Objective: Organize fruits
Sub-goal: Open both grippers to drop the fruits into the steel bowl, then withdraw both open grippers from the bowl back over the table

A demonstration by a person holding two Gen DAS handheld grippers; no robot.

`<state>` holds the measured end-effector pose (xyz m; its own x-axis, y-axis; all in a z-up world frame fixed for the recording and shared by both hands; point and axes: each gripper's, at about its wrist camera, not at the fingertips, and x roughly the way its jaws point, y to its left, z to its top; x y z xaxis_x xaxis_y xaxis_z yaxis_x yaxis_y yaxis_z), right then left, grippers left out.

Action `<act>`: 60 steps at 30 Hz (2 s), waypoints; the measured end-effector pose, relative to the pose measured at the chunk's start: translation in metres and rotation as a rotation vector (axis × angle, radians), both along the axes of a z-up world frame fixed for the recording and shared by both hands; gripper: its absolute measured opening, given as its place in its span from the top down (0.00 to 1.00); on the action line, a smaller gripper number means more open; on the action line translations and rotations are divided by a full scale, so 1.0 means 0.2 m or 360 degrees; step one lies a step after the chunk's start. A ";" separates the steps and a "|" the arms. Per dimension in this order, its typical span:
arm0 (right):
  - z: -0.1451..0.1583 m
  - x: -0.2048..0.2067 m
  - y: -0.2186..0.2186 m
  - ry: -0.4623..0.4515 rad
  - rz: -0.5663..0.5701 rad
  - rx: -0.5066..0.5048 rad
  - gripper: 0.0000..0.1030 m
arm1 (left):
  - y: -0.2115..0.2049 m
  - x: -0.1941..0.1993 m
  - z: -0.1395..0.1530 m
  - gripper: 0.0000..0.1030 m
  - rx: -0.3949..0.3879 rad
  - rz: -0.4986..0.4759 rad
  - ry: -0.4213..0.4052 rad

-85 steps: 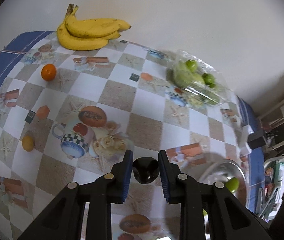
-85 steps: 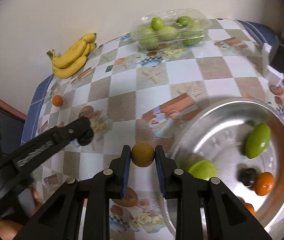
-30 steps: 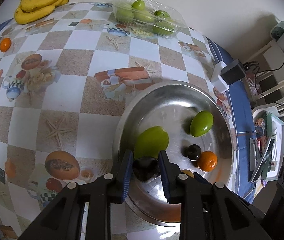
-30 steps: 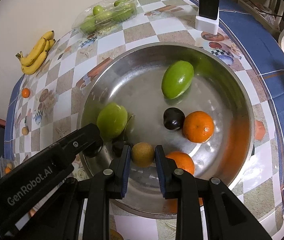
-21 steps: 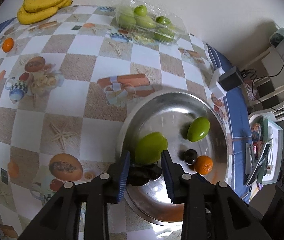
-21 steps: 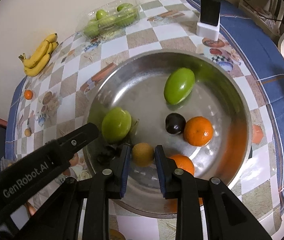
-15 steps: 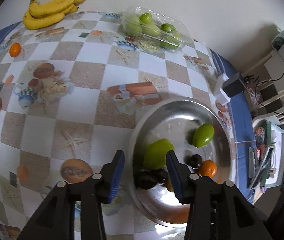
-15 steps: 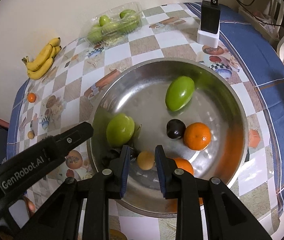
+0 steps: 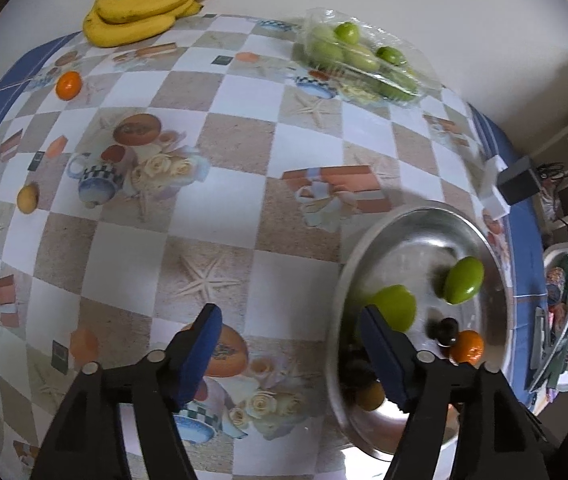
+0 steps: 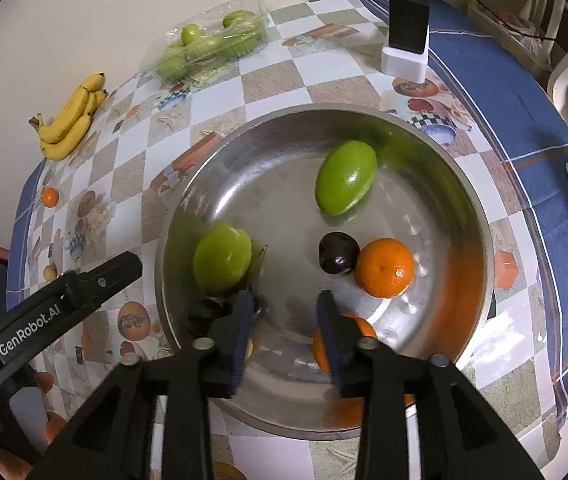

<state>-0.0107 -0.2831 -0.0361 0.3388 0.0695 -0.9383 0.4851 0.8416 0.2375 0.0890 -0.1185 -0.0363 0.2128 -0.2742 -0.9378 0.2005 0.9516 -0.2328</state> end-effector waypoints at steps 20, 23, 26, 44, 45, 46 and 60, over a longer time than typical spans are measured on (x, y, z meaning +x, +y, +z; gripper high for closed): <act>-0.03 -0.02 -0.04 0.0064 -0.0083 -0.0080 0.31 | 0.09 0.04 -0.10 0.00 0.0231 0.0052 -0.0040; -0.04 -0.01 -0.04 0.0074 -0.0077 -0.0084 0.20 | 0.09 0.04 -0.10 0.00 0.0244 0.0052 -0.0051; -0.03 -0.01 -0.03 0.0059 -0.0058 -0.0095 0.18 | 0.09 0.04 -0.10 0.00 0.0250 0.0045 -0.0060; 0.01 0.02 0.03 -0.0068 0.0016 -0.0162 0.17 | 0.11 0.05 -0.04 0.00 0.0301 -0.0009 -0.0187; 0.01 0.02 0.03 -0.0071 0.0016 -0.0160 0.17 | 0.12 0.06 -0.04 0.00 0.0305 -0.0008 -0.0197; 0.01 0.02 0.03 -0.0074 0.0018 -0.0163 0.17 | 0.13 0.06 -0.04 0.00 0.0307 -0.0007 -0.0201; 0.02 0.08 0.12 -0.0106 0.0058 -0.0174 0.17 | 0.31 0.15 0.01 0.00 0.0374 0.0015 -0.0296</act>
